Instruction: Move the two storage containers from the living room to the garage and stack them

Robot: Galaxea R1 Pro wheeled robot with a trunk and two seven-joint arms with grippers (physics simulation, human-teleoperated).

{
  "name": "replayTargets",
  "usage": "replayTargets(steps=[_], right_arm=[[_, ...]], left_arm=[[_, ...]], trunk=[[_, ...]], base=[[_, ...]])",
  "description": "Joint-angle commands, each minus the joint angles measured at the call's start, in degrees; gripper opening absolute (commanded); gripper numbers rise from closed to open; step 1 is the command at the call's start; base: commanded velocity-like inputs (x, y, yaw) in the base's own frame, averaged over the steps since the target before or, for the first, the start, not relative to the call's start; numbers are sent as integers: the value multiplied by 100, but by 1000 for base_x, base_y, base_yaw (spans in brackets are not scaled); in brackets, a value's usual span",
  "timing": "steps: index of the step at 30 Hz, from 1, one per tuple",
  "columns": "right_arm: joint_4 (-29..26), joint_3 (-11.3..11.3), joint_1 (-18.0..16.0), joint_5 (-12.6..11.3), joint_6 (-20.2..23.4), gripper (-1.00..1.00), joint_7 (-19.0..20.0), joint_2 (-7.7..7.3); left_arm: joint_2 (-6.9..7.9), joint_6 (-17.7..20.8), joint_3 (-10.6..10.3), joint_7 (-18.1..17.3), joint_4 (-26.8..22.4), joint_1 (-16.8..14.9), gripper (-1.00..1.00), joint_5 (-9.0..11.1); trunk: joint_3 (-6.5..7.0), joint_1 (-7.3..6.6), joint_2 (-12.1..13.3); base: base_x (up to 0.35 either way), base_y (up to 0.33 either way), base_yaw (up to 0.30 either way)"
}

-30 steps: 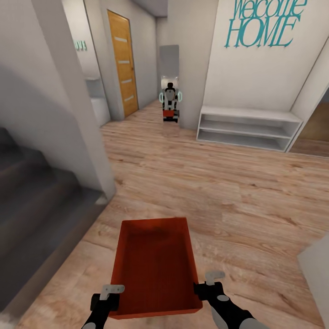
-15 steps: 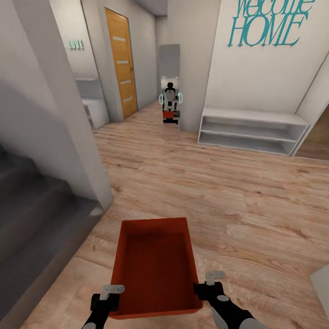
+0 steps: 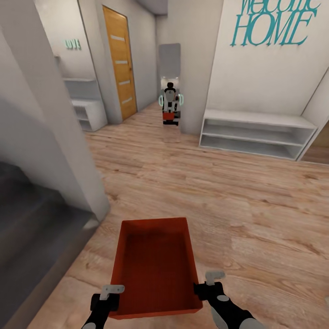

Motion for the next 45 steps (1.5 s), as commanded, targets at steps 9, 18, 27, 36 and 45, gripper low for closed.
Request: replayTargets(steps=[9,18,27,36,45], right_arm=[[0,-44,-8,26,-19,-100,-76,-24],[0,-44,-8,26,-22,-100,-76,-24],[0,-44,-8,26,-22,-100,-76,-24],[0,-44,-8,26,-22,-100,-76,-24],[0,-44,-8,26,-22,-100,-76,-24]], left_arm=[[5,-26,56,83,7,-2,-100,-10],[5,-26,56,83,7,-2,-100,-9],[4,-26,56,83,7,-2,-100,-9],[4,-26,56,83,9,-2,-100,-9],[4,-26,56,83,11,-2,-100,-10]], trunk=[[-4,3,-2],[-4,3,-2],[-4,3,-2],[-4,3,-2],[-4,3,-2]], base=[[346,0,0],[346,0,0],[346,0,0],[346,0,0],[346,0,0]])
